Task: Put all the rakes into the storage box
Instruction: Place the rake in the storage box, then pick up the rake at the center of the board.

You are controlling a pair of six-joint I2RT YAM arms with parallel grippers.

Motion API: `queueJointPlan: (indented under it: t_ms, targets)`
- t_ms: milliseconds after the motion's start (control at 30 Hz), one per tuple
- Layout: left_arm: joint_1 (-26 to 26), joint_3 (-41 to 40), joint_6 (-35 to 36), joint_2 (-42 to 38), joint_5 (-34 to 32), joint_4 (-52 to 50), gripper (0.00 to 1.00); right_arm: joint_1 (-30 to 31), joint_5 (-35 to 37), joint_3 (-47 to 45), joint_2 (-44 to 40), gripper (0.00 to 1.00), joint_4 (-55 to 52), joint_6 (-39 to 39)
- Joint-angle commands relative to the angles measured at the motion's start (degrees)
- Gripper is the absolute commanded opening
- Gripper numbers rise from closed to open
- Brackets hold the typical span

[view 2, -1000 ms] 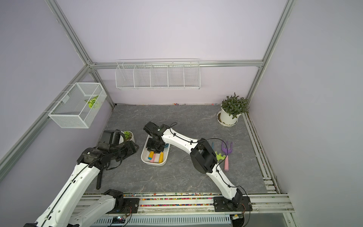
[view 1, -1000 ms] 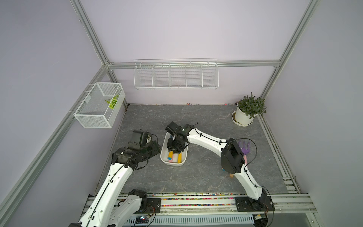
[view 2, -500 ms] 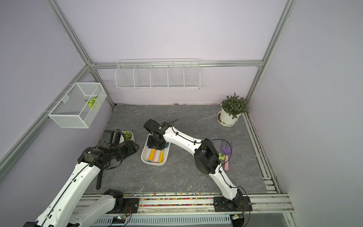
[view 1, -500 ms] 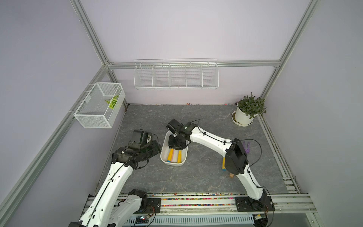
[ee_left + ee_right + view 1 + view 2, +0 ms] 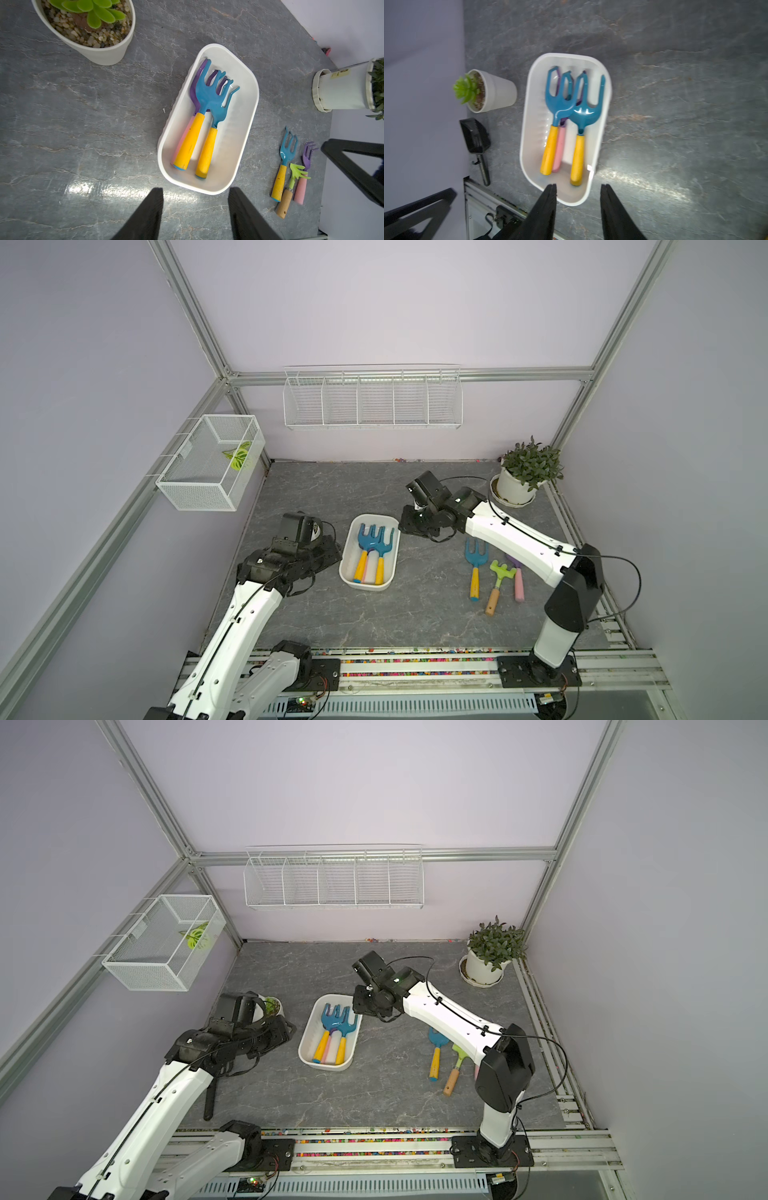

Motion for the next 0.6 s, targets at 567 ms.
queueJointPlan:
  t_ms: [567]
  targets:
    - [-3.8, -6.0, -5.2, 0.5, 8.5, 12.2, 0.52, -11.8, 4.7, -31.3, -20.6, 0.47, -4.3, -7.2]
